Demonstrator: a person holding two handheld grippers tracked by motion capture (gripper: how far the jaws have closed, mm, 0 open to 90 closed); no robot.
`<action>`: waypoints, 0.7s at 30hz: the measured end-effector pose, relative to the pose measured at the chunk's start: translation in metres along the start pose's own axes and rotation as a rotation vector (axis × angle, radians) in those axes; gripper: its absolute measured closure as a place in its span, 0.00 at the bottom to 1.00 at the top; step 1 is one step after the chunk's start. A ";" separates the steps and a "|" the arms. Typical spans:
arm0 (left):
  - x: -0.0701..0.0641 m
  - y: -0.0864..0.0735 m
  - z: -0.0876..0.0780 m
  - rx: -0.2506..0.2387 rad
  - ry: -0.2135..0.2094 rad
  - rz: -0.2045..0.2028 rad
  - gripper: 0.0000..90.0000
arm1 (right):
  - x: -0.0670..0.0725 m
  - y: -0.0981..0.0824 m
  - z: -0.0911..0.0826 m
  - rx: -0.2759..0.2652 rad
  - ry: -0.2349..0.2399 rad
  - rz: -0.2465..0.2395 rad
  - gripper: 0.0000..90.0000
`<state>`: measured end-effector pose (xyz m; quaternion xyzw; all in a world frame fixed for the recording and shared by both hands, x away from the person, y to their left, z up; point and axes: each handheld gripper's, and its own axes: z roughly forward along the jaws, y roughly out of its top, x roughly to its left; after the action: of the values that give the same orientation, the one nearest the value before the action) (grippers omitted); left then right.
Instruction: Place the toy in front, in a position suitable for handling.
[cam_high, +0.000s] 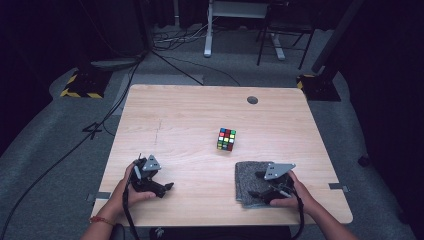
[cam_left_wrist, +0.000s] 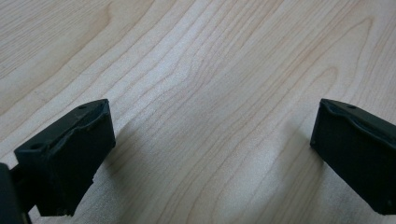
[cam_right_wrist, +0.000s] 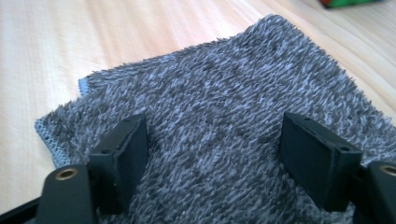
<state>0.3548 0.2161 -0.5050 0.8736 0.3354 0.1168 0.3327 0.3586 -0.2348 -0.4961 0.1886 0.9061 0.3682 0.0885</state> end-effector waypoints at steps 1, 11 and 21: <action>0.000 0.000 0.000 0.000 0.002 0.000 0.00 | -0.002 -0.001 -0.001 0.001 -0.008 0.006 0.27; -0.002 0.003 0.003 -0.002 0.005 -0.007 0.00 | -0.027 -0.020 -0.019 -0.001 -0.099 0.104 0.27; 0.001 0.019 0.017 0.000 -0.040 0.046 0.00 | -0.041 -0.037 -0.035 -0.019 -0.197 0.206 0.27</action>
<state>0.3724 0.1977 -0.5049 0.8831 0.3087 0.1072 0.3366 0.3749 -0.2980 -0.4967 0.3148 0.8654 0.3636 0.1404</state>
